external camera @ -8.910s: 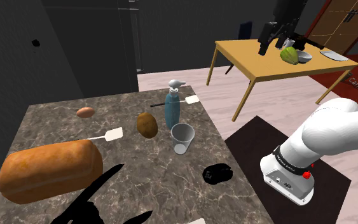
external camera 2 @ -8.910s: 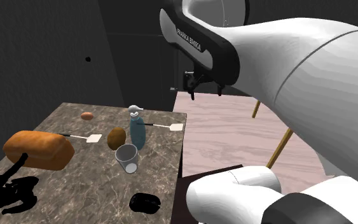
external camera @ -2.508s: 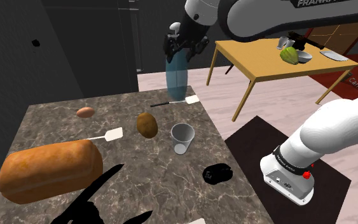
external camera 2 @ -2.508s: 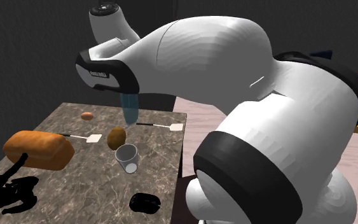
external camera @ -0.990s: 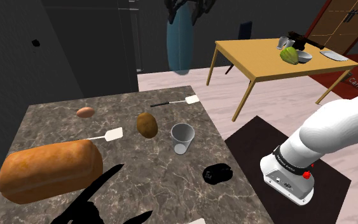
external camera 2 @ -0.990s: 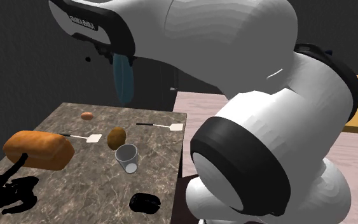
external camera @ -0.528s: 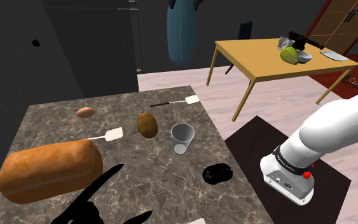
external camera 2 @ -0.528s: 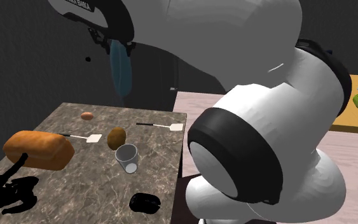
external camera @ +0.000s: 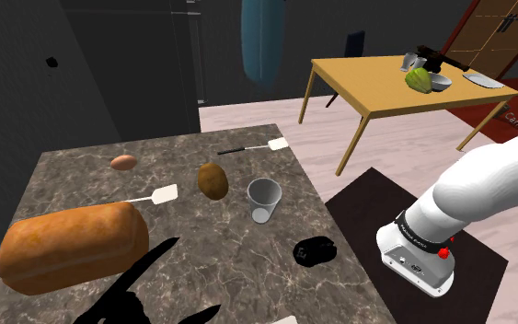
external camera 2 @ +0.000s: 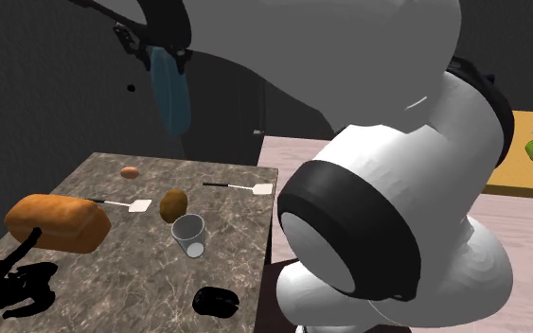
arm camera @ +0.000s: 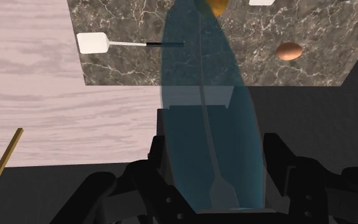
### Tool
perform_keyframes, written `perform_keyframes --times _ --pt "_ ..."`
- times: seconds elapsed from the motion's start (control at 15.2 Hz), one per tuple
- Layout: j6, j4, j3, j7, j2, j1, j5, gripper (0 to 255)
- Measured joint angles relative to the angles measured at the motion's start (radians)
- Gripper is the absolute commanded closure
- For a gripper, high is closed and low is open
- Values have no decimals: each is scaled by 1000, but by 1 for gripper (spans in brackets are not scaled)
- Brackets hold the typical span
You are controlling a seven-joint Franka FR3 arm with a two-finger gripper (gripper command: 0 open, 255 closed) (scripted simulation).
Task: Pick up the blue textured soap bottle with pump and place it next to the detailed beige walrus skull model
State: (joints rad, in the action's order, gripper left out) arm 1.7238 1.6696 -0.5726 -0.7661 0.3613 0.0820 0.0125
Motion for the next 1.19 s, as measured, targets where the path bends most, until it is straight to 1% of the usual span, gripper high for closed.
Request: perform_keyframes --times 0.46,0.66,0.79,0.99,1.19 --pt "-56 -20 -111 -144 38 -36 7 255" --pt "-91 -58 -176 -215 34 -42 1 255" --pt "-98 -60 -216 -261 38 -48 1 255" --pt "-130 -120 -314 -347 3 -36 -25 255" --pt "-158 -158 -397 -421 -16 -27 -42 255"
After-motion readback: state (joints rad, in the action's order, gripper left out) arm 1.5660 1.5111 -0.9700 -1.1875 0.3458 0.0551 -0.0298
